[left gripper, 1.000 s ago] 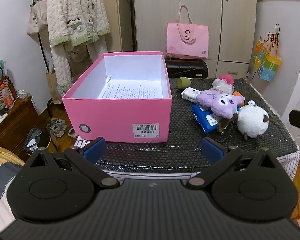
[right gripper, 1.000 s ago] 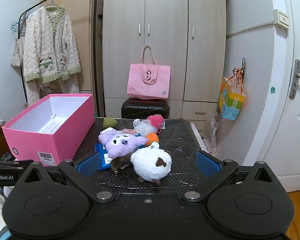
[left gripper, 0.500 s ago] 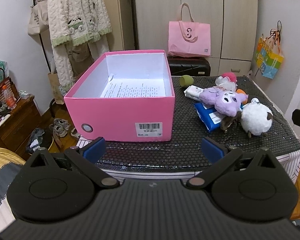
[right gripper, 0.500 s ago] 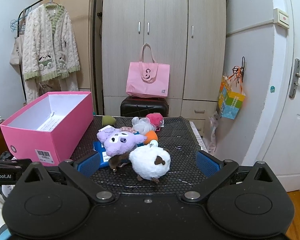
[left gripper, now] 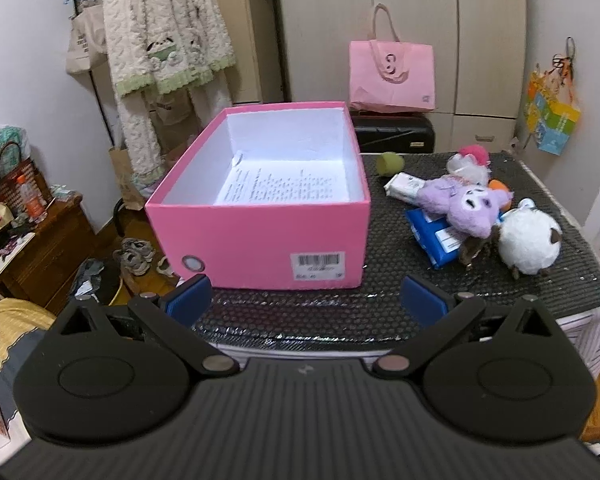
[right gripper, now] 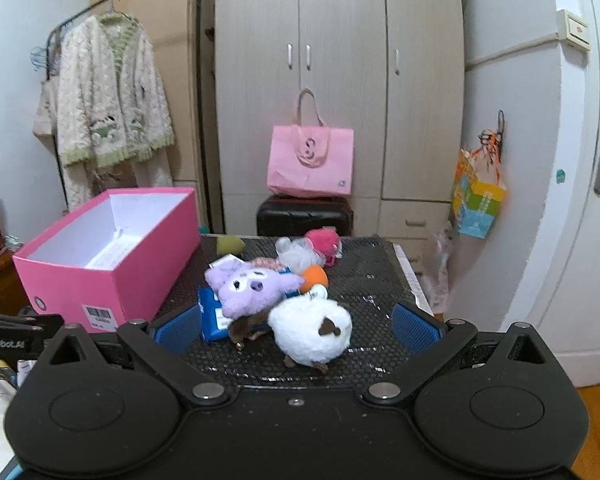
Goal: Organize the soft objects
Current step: 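Reach the left gripper to the white round plush and close on it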
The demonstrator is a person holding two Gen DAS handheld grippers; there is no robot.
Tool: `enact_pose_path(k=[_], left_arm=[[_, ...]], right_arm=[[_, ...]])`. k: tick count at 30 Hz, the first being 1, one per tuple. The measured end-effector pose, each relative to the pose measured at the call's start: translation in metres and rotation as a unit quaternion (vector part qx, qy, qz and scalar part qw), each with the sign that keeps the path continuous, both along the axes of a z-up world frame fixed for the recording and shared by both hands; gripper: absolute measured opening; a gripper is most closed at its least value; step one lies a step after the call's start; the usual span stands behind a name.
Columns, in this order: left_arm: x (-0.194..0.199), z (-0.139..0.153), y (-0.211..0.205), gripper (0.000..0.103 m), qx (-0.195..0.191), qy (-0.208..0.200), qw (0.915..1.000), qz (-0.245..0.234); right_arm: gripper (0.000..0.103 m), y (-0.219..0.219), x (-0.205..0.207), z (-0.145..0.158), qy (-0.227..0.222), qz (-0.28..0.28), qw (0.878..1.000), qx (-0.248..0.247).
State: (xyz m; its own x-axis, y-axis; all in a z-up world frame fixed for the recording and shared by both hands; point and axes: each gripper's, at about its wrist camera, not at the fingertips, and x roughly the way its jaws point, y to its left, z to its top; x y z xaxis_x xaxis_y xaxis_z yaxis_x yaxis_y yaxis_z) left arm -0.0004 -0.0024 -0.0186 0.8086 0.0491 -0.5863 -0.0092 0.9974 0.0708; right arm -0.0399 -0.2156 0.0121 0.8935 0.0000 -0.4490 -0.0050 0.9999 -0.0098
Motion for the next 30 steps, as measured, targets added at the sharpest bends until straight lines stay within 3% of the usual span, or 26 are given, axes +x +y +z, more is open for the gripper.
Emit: enact_pose_path(k=[6, 13, 20, 30], left_arm=[[0.007, 0.01, -0.015, 0.103, -0.024, -0.031, 0.9981, -0.047], [0.034, -0.009, -0.05, 0.103, -0.072, -0.028, 0.9897, -0.121], [0.054, -0.026, -0.095, 0.103, -0.073, -0.032, 0.9779, -0.193], [0.088, -0.049, -0.134, 0.096, -0.101, -0.003, 0.9605, -0.259]], right_arm=[[0.103, -0.018, -0.003, -0.007, -0.031, 0.046, 0.998, 0.021], [0.103, -0.045, 0.007, -0.041, -0.074, 0.057, 0.996, -0.001], [0.103, -0.056, 0.042, -0.084, -0.05, 0.084, 0.995, -0.024], [0.103, -0.062, 0.086, -0.132, -0.017, 0.129, 0.991, 0.008]])
